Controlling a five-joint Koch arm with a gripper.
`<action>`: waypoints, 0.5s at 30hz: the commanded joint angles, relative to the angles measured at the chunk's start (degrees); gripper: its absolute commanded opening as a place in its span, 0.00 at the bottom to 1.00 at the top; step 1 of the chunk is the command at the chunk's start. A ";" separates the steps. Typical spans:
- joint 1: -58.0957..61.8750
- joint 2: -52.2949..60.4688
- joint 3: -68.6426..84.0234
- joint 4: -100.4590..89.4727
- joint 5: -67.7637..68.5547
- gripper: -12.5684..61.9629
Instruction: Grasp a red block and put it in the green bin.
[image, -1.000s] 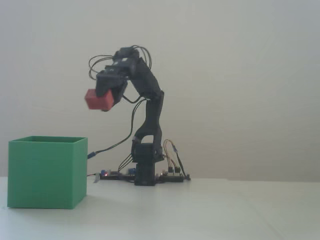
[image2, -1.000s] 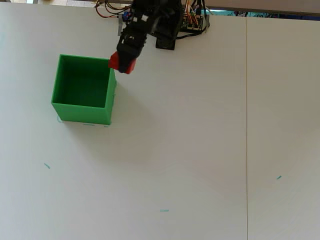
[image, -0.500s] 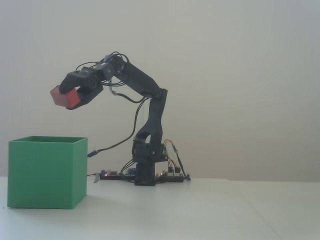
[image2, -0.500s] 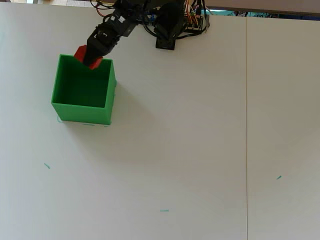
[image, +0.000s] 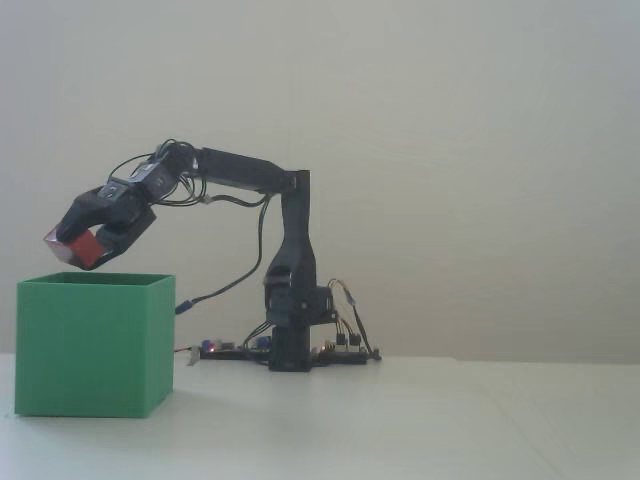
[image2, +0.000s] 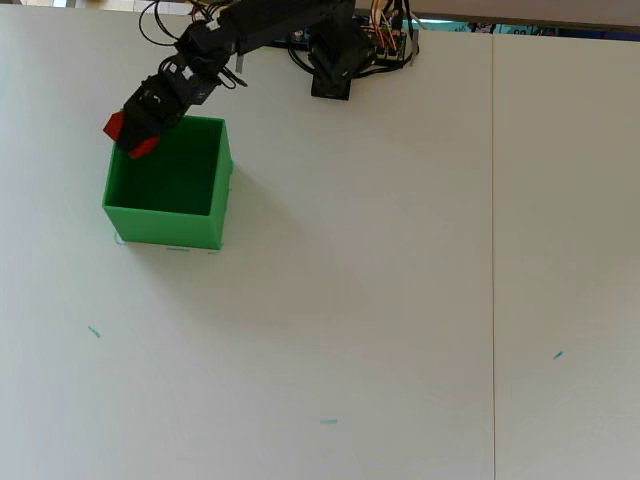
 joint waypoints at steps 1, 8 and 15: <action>-1.05 0.97 -1.93 -4.13 -0.44 0.22; -2.64 1.23 0.00 -1.67 -3.16 0.64; -2.81 2.11 0.18 -1.49 -3.08 0.63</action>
